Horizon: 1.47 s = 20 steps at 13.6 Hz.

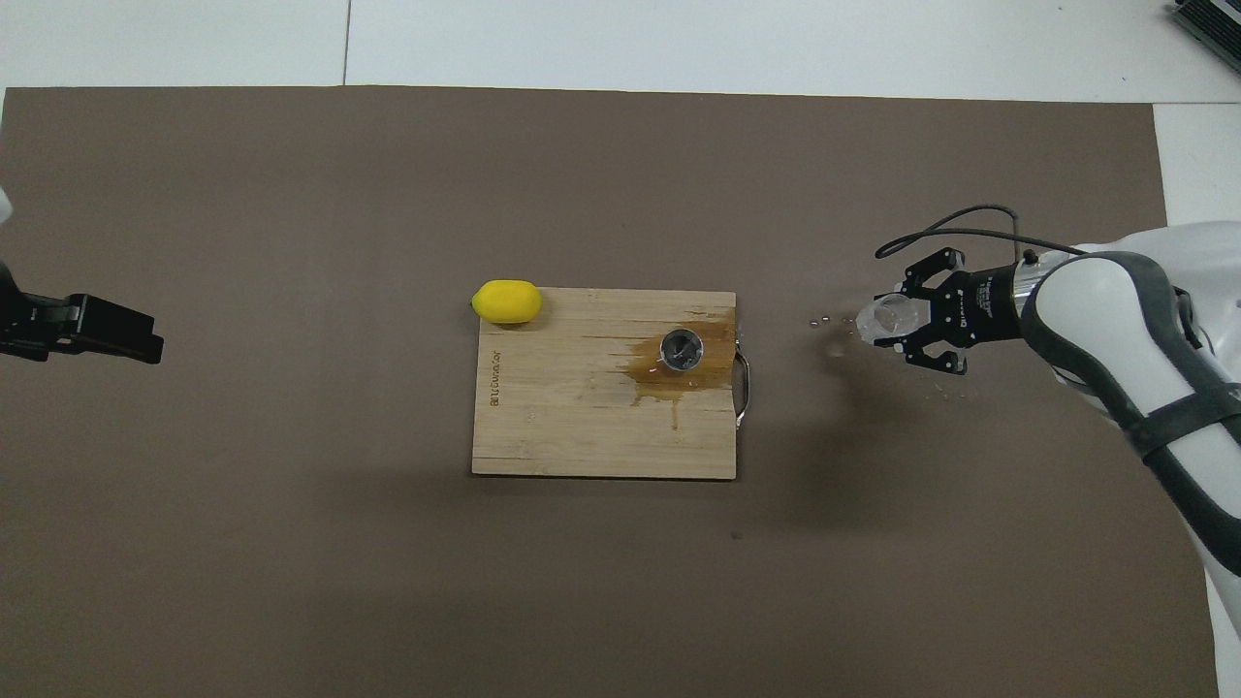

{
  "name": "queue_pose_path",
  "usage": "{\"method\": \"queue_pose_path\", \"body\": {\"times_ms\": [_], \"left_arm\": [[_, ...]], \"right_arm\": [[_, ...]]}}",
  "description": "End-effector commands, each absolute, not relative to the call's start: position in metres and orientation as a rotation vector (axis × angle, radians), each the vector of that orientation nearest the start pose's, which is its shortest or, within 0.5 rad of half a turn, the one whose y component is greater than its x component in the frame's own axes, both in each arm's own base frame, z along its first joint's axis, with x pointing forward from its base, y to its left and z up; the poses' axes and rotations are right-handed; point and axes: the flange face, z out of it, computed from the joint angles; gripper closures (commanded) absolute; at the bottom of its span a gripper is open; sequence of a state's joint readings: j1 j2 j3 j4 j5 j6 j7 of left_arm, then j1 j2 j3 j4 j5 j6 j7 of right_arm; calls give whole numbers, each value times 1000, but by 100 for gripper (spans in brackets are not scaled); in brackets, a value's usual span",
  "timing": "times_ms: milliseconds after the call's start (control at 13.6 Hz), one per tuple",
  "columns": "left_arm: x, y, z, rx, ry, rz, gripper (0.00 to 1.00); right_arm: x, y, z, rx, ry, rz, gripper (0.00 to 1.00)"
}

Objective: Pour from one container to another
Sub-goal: 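Lower the clear glass onto the table and open the right gripper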

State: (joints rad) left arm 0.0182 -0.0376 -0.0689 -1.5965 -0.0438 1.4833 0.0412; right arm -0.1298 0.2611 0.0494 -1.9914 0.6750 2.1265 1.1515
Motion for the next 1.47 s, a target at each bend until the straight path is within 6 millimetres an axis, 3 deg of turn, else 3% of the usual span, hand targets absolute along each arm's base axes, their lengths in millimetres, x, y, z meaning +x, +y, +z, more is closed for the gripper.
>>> {"method": "queue_pose_path", "body": {"times_ms": [0,367,735,808,882,955,1029,1176,1396], "left_arm": [[527,-31,627,-3155,145,129,0],[527,-31,627,-3155,145,129,0],[527,-31,627,-3155,145,131,0],[527,-31,627,-3155,145,129,0],[527,-31,627,-3155,145,129,0],[527,-31,627,-3155,145,131,0],[527,-31,627,-3155,145,131,0],[527,-31,627,-3155,145,129,0],[527,-31,627,-3155,145,131,0]], "right_arm": [[590,-48,313,-1826,1894,568,100],[581,-112,280,-1839,1843,561,100],[575,-112,279,-1880,1780,588,100],[572,-111,278,-1888,1778,586,78],[572,-109,277,-1903,1773,584,38],[573,-107,279,-1916,1769,569,11],[573,-108,281,-1913,1772,568,1],[574,-107,292,-1911,1773,550,1],[570,-106,336,-1933,1729,479,1]]}}
